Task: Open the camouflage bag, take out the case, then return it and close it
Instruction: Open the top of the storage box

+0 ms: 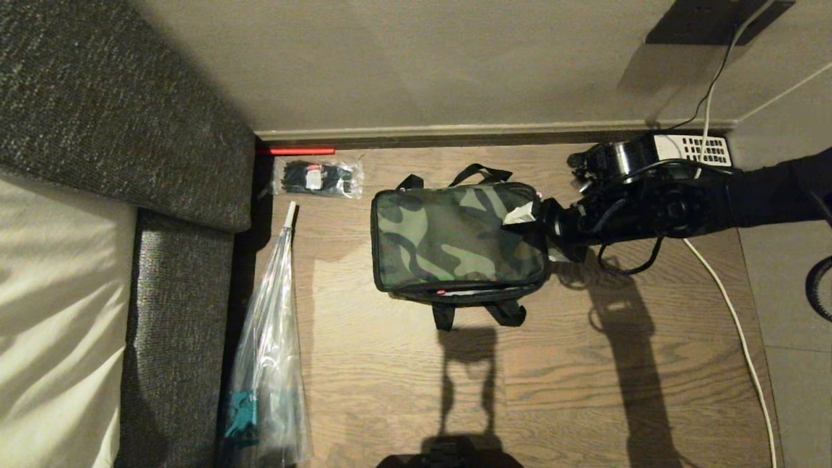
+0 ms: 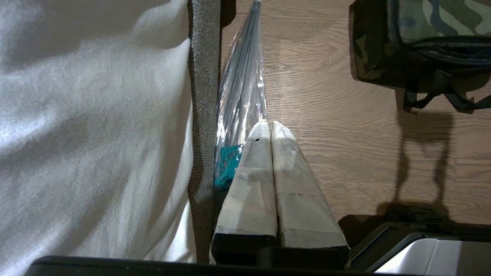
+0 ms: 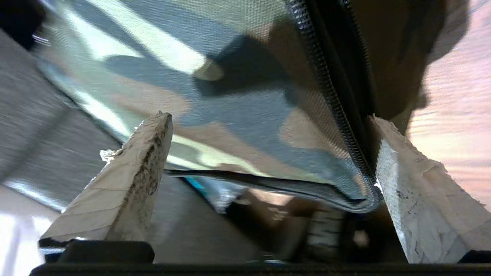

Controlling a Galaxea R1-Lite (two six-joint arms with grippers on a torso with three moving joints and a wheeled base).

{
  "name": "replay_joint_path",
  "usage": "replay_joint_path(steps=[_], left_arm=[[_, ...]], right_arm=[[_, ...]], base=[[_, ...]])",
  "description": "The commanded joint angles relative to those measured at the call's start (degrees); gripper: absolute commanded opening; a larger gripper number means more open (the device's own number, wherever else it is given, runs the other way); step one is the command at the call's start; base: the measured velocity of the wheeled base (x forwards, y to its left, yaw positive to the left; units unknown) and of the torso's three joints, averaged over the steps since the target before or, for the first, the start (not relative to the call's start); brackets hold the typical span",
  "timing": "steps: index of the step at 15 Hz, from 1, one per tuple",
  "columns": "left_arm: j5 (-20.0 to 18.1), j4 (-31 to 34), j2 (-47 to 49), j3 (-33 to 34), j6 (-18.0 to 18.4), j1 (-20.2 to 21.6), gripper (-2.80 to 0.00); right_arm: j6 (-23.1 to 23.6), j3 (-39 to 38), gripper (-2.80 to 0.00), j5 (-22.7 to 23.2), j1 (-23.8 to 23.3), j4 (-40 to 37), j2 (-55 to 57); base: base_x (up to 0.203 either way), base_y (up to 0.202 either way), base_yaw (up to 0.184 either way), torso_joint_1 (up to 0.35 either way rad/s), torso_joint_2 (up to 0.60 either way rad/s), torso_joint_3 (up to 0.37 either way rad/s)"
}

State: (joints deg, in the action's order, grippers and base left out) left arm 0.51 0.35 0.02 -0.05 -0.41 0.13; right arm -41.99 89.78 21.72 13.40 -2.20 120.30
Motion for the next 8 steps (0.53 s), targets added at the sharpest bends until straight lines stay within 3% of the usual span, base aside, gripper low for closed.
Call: replay_joint_path(steps=[1,4,6,7,8], left_arm=[[0.02,0.0,-0.11,0.03,-0.02,0.04,-2.8],[0.02,0.0,-0.11,-0.04,-0.02,0.04,-2.8],[0.02,0.0,-0.11,0.05,-0.02,0.04,-2.8],[0.02,0.0,-0.11,0.0,-0.02,0.04,-2.8],[0.02,0.0,-0.11,0.05,-0.02,0.04,-2.8]], right_arm=[[-2.59,2.83,0.0,1.65,0.23,-3.37,-1.28],[-7.3,5.8,0.0,2.89,0.22,-6.51,-1.82],[-7.67,7.12,0.0,2.89,0.22,-7.07,-1.77],[-7.62,7.31,-2.8,2.89,0.22,-7.6,-1.74],[-7.58,7.43,-2.8,2.89,0.22,-7.65,-2.0]], base=[[0.0,0.0,0.0,0.0,0.0,0.0],[0.0,0.0,0.0,0.0,0.0,0.0],[0.0,0.0,0.0,0.0,0.0,0.0],[0.0,0.0,0.0,0.0,0.0,0.0],[0.0,0.0,0.0,0.0,0.0,0.0]])
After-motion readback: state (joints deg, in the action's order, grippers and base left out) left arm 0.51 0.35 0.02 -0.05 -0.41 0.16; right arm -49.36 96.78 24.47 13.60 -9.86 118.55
